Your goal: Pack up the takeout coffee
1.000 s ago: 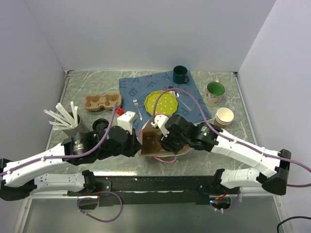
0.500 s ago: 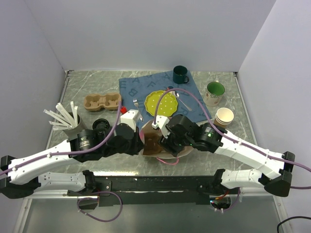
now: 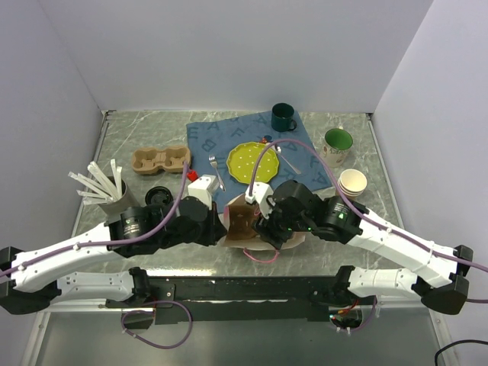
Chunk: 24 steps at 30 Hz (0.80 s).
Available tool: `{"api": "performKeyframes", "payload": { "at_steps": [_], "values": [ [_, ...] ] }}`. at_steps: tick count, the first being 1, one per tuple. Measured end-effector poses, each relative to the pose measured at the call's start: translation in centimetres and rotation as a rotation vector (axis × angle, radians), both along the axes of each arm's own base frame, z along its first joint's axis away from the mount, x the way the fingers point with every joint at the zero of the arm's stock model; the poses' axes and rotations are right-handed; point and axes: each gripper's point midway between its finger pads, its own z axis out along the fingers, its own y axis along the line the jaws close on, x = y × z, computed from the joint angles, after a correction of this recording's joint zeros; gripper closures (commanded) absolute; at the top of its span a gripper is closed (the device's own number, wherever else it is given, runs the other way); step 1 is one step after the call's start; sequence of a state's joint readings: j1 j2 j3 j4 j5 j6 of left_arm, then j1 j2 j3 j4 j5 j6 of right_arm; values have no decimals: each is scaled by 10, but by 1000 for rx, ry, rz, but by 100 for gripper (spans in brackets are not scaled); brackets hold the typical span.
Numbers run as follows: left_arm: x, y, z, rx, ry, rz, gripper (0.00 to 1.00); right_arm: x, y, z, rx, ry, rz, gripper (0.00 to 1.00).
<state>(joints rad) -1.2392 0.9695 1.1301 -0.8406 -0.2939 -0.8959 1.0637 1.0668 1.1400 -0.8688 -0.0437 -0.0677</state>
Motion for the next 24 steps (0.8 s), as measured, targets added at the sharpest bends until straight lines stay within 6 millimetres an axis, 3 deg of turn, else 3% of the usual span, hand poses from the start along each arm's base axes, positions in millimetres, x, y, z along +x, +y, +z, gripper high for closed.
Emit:
{"api": "performKeyframes", "payload": {
  "at_steps": [8,17,24],
  "values": [
    [10,-5,0,14,15,23,95,-4,2,3,0,24,17,40],
    [36,3,10,10,22,80,87,-1,6,12,9,33,-8,40],
    [38,4,8,12,43,71,83,2,4,7,-12,45,-42,40]
  ]
}}
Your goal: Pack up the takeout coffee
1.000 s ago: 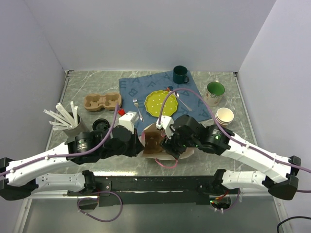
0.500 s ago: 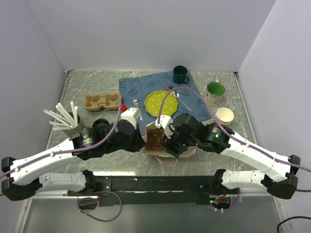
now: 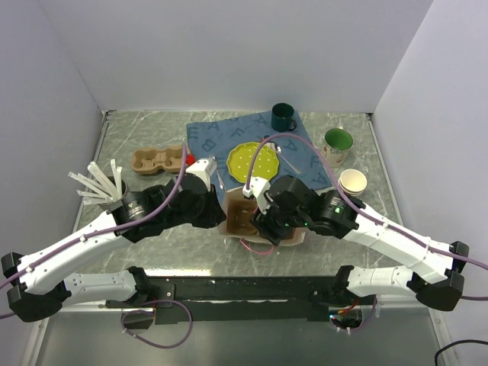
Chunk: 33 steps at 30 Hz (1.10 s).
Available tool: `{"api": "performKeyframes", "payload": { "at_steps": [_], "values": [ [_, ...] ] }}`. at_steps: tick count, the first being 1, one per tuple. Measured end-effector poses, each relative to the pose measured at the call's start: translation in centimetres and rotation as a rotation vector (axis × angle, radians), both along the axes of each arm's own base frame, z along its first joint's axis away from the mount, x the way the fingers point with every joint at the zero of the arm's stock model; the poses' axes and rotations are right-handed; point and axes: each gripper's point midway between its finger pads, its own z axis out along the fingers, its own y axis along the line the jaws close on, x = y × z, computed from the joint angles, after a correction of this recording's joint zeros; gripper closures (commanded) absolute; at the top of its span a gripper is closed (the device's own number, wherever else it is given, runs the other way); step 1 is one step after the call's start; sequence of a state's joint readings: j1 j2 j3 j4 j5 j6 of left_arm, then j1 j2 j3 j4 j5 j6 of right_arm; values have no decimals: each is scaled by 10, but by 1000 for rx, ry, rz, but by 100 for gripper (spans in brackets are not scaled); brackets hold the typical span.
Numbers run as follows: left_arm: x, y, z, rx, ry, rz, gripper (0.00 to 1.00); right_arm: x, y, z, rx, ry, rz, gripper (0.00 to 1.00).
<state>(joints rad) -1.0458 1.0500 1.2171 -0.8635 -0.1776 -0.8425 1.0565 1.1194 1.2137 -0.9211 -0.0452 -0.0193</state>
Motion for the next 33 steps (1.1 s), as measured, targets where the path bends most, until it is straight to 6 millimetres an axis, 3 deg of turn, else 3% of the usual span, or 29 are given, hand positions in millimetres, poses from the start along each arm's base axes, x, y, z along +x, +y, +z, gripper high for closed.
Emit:
{"api": "performKeyframes", "payload": {
  "at_steps": [11,33],
  "values": [
    [-1,3,0,13,5,-18,57,5,-4,-3,-37,13,-39,39],
    [10,10,28,7,-80,-1,10,6,-2,17,5,32,-97,39]
  ]
}}
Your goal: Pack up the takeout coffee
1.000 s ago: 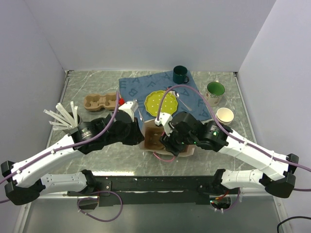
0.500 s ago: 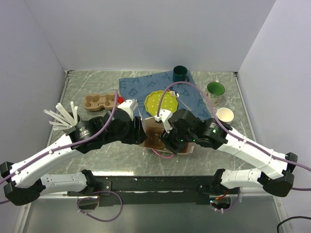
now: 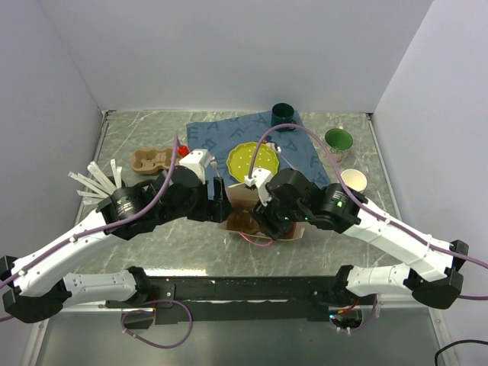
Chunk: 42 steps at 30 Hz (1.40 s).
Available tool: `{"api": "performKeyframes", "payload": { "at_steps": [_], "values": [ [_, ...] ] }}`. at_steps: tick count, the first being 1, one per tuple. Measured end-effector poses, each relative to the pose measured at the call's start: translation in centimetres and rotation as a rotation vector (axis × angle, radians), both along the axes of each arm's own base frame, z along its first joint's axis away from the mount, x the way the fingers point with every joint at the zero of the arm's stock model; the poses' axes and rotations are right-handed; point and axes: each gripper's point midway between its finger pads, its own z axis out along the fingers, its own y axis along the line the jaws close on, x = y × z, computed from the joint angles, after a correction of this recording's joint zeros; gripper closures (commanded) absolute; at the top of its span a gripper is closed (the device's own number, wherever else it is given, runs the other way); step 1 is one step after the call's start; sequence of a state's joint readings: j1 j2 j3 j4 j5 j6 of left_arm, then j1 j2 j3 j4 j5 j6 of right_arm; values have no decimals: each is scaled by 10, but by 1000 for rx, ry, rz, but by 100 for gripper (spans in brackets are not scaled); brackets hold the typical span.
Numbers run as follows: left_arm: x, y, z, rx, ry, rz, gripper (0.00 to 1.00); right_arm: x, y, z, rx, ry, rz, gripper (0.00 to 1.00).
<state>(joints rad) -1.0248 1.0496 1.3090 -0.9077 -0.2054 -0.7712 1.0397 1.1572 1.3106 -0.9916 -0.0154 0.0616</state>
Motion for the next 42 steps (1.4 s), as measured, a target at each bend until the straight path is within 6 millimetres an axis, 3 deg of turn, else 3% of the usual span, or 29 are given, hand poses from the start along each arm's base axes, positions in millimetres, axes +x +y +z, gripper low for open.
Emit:
{"api": "performKeyframes", "payload": {
  "at_steps": [2,17,26,42],
  "values": [
    [1,0,3,-4,-8,1,1,0,0,3,4,-1,-5,39],
    [10,5,39,-50,-96,31,3,1,-5,31,71,-30,-56,40],
    [13,7,40,-36,-119,34,3,9,-8,42,82,-72,-94,42],
    [17,11,40,-9,-147,39,3,46,-15,59,39,-179,-192,42]
  ]
}}
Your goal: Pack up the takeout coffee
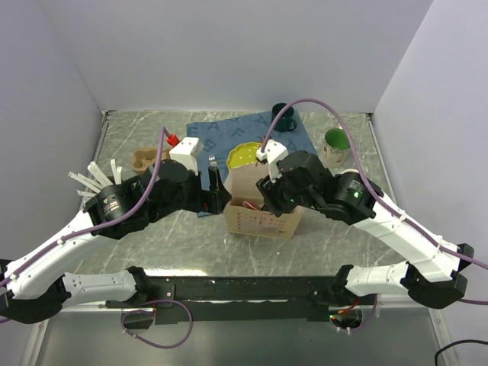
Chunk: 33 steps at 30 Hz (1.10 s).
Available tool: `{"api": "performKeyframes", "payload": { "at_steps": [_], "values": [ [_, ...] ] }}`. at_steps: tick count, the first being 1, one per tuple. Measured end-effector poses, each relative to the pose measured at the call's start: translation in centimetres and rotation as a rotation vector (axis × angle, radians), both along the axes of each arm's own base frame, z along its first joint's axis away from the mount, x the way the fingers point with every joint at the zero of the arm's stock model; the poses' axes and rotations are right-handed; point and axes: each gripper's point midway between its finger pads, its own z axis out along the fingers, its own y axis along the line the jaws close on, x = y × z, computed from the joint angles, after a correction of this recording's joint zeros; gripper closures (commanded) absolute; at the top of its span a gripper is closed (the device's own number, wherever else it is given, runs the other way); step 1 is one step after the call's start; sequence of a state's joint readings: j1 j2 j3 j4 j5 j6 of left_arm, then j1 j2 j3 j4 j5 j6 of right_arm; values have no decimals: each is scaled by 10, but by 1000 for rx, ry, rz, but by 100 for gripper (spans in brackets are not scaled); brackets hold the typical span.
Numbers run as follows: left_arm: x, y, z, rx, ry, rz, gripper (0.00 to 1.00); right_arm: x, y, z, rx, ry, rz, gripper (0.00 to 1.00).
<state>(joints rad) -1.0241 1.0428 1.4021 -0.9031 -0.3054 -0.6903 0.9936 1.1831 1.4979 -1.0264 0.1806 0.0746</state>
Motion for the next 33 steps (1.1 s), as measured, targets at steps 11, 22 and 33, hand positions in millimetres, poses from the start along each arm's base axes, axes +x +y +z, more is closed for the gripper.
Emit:
{"api": "performKeyframes", "payload": {
  "at_steps": [11,22,33],
  "values": [
    [5,3,13,1,-44,9,3,10,-6,31,56,-54,-47,43],
    [9,2,37,-23,-99,5,3,11,-15,85,170,-98,-129,37],
    [27,7,77,-88,-221,82,3,-8,-52,94,235,-31,-292,0]
  ]
}}
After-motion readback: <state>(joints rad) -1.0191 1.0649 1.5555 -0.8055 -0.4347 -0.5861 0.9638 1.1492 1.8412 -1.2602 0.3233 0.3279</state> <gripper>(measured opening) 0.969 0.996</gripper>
